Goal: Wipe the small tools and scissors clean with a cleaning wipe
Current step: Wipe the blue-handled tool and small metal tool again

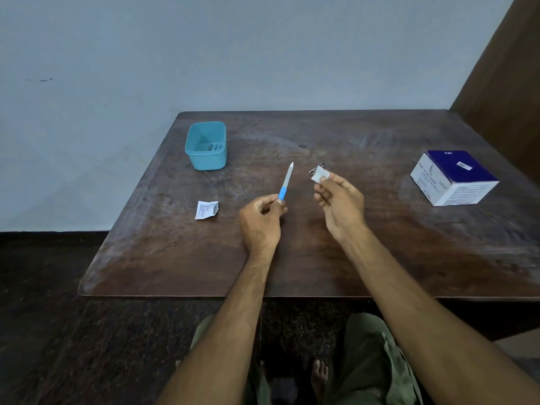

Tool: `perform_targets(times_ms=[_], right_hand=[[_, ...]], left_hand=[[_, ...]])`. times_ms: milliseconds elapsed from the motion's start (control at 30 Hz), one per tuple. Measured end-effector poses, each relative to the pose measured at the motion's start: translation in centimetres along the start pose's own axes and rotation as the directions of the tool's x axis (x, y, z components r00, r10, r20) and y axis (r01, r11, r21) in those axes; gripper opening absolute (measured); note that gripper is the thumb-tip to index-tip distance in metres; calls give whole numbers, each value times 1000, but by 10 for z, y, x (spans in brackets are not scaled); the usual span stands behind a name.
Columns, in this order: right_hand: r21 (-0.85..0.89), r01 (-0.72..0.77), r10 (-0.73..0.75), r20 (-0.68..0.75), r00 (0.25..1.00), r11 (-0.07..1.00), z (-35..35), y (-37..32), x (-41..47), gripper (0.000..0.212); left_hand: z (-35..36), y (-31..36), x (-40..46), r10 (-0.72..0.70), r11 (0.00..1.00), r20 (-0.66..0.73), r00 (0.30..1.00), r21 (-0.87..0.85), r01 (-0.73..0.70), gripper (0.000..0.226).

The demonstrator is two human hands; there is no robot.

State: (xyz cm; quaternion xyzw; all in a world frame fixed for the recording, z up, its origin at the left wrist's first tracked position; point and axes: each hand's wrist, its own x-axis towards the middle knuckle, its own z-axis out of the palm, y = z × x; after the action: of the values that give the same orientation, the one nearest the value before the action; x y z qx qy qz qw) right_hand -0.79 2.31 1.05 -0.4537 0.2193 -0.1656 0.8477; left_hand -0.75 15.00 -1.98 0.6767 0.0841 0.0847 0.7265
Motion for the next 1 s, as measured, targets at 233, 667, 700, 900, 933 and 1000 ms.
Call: perform_targets(times_ms=[233, 667, 700, 900, 933, 1000], right_hand=[[-175, -22, 38, 88, 995, 984, 0, 14, -7, 14], [-333, 79, -21, 175, 984, 940, 29, 20, 0, 14], [-339, 86, -25, 179, 984, 937, 31, 21, 1, 14], [-373, 95, -23, 192, 981, 923, 34, 27, 10, 13], [-380, 95, -22, 192, 981, 920, 34, 28, 12, 13], [-390, 100, -26, 191, 981, 915, 34, 29, 16, 14]], left_hand=[[-3, 8, 1, -132, 982, -31, 991, -139, 126, 10], [-61, 56, 94, 59, 953, -205, 977, 304, 6, 16], [-66, 62, 105, 72, 929, -217, 973, 371, 14, 20], [-73, 99, 152, 195, 658, -191, 962, 753, 17, 21], [-73, 100, 157, 203, 609, -167, 965, 793, 9, 22], [-71, 100, 167, 206, 515, -97, 974, 857, -23, 25]])
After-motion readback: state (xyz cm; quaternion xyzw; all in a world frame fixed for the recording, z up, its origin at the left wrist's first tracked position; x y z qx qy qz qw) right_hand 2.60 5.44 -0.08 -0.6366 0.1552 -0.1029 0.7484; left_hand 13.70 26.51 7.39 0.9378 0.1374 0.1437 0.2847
